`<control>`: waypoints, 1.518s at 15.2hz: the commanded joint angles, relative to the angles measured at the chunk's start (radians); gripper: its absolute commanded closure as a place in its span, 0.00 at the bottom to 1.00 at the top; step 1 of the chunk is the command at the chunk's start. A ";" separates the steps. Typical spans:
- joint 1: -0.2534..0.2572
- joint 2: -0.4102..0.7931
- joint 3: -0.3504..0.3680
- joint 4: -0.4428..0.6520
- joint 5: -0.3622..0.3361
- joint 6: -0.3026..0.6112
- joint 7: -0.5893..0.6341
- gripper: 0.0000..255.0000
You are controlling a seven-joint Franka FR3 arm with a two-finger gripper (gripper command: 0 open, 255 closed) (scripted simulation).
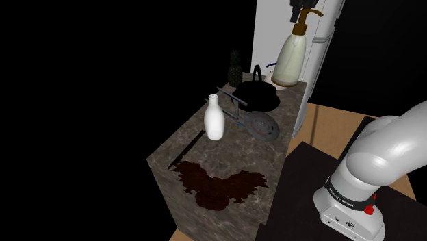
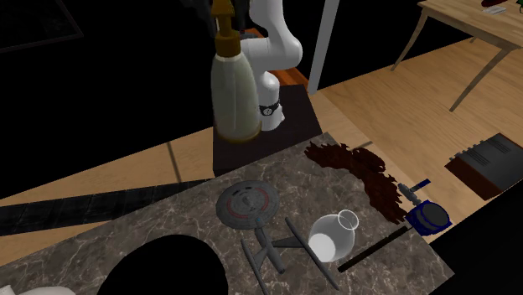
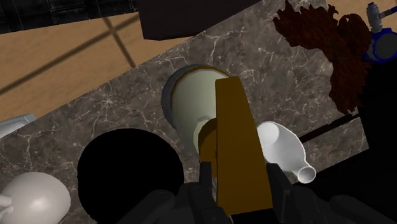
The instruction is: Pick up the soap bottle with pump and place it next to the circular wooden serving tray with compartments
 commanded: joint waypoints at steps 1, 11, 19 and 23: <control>-0.004 0.062 -0.042 0.066 0.002 -0.006 -0.049 1.00; -0.086 0.457 -0.267 0.479 0.142 -0.080 -0.321 1.00; -0.098 0.463 -0.276 0.393 0.142 0.007 -0.355 1.00; -0.085 0.419 -0.265 0.285 0.116 0.079 -0.348 1.00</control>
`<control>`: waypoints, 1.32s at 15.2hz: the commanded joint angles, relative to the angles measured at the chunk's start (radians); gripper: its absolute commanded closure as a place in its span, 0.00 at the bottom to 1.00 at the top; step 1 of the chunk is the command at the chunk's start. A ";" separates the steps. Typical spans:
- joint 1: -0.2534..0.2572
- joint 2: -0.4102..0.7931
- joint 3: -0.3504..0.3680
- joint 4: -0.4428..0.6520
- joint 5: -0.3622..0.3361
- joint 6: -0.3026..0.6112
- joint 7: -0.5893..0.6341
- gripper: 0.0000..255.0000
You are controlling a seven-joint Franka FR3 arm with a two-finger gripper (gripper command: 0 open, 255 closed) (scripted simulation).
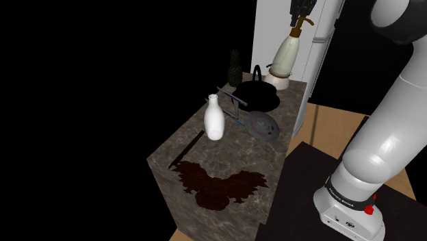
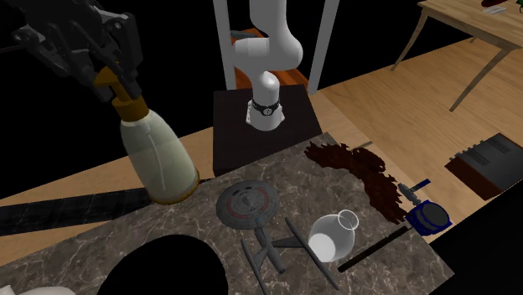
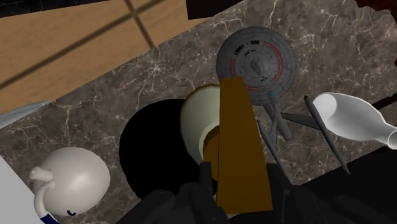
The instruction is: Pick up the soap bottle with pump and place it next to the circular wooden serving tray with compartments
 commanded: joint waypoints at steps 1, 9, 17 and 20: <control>0.005 -0.018 0.005 -0.048 -0.010 0.035 0.003 1.00; 0.014 -0.078 0.020 -0.225 -0.041 0.161 0.011 1.00; 0.016 -0.114 0.027 -0.372 -0.058 0.276 0.011 1.00; 0.016 -0.123 0.028 -0.421 -0.061 0.318 0.010 1.00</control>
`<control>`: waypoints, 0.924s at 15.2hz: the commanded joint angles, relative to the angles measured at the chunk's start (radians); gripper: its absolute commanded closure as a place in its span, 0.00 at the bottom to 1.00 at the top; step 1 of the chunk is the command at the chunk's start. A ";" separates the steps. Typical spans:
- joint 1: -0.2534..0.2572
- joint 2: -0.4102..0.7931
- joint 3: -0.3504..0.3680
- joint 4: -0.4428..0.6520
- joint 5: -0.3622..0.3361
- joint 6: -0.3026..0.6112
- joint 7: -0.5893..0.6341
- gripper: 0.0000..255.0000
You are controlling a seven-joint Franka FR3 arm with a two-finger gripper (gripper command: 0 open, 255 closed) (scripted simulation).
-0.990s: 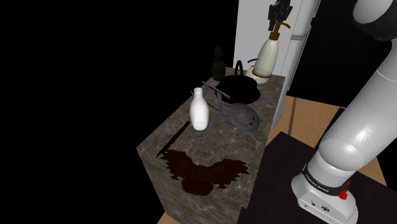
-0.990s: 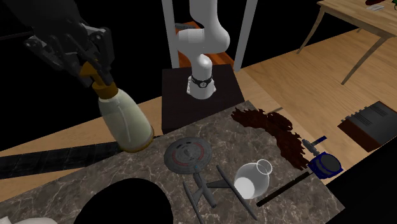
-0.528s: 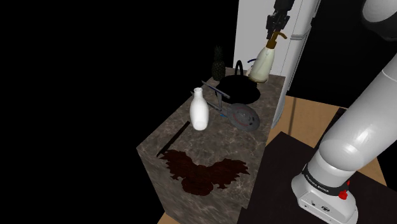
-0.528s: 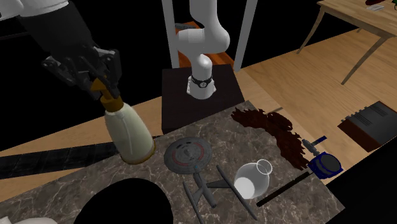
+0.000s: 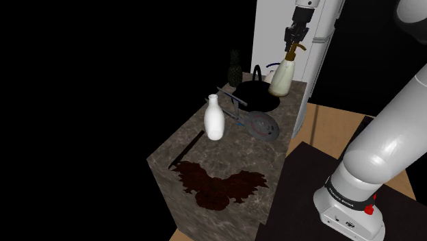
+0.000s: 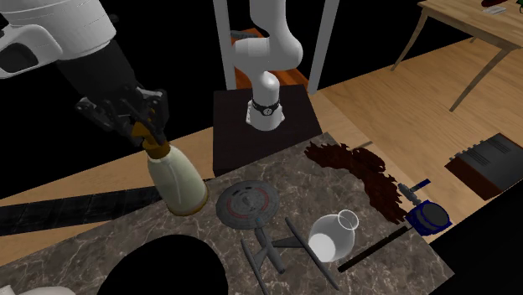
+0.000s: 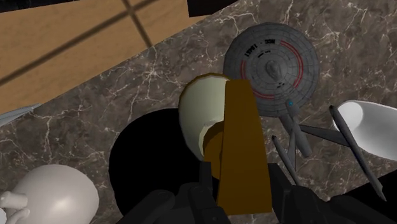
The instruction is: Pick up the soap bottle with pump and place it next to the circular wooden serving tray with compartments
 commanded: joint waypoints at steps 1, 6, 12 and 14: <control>0.000 -0.010 0.002 -0.038 -0.004 0.031 0.000 1.00; -0.001 -0.018 0.002 -0.113 -0.007 0.099 -0.004 1.00; -0.002 -0.019 0.001 -0.195 -0.006 0.179 -0.012 1.00; -0.002 -0.017 0.000 -0.220 -0.005 0.205 -0.016 1.00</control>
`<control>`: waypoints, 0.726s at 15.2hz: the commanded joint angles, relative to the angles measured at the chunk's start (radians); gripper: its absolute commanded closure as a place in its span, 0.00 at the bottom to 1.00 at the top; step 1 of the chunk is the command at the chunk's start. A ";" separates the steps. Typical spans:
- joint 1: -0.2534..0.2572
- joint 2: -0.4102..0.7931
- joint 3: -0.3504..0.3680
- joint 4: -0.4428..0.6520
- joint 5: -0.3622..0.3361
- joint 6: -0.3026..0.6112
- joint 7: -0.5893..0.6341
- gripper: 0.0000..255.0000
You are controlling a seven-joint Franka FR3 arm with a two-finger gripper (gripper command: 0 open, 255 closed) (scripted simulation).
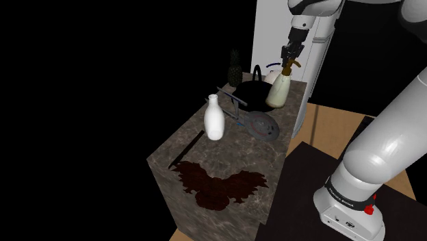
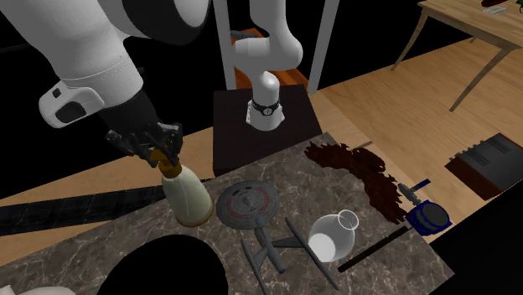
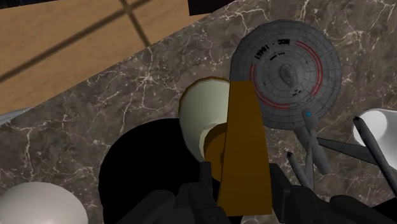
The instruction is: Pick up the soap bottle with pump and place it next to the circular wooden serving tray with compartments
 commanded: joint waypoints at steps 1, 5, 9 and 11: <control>-0.001 0.002 -0.001 -0.023 0.002 0.026 -0.004 1.00; -0.001 0.009 -0.004 -0.070 0.007 0.079 -0.013 1.00; -0.002 0.020 -0.007 -0.113 0.014 0.131 -0.023 1.00; -0.002 0.027 -0.008 -0.134 0.018 0.157 -0.029 1.00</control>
